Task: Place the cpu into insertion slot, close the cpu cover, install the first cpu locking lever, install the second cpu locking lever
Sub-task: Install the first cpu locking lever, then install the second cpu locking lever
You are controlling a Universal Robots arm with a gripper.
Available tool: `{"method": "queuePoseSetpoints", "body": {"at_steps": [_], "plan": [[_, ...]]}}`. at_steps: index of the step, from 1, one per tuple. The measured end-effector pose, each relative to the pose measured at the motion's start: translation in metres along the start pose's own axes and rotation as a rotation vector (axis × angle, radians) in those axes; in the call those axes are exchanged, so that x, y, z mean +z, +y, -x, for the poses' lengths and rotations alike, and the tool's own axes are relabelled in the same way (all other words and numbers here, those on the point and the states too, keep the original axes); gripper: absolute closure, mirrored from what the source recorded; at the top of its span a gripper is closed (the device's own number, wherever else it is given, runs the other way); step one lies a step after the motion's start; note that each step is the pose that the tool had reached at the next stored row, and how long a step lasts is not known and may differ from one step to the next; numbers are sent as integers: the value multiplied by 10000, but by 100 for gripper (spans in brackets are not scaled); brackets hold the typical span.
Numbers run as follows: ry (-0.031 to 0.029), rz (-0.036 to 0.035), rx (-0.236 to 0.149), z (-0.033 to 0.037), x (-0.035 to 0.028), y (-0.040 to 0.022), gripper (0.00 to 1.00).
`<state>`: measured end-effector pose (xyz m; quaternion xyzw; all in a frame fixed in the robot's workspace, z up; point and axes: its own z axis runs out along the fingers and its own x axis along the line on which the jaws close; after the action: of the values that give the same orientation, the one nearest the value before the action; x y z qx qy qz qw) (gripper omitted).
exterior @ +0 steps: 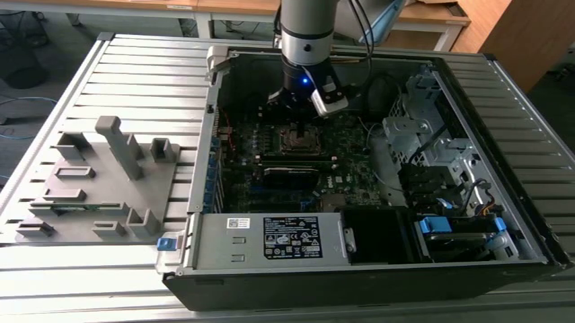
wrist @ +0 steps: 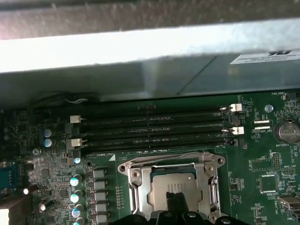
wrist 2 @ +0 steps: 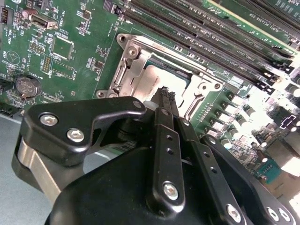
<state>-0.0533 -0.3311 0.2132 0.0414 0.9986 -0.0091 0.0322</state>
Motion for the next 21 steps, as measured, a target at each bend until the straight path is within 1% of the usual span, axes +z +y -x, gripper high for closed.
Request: {"method": "queuePoseSetpoints", "body": {"at_steps": [11, 13, 21], "plan": [[-2, 4, -22, 3, 2, -3, 89], [6, 89, -17, 3, 1, -9, 89], [6, 91, -16, 3, 1, -9, 89]]}}
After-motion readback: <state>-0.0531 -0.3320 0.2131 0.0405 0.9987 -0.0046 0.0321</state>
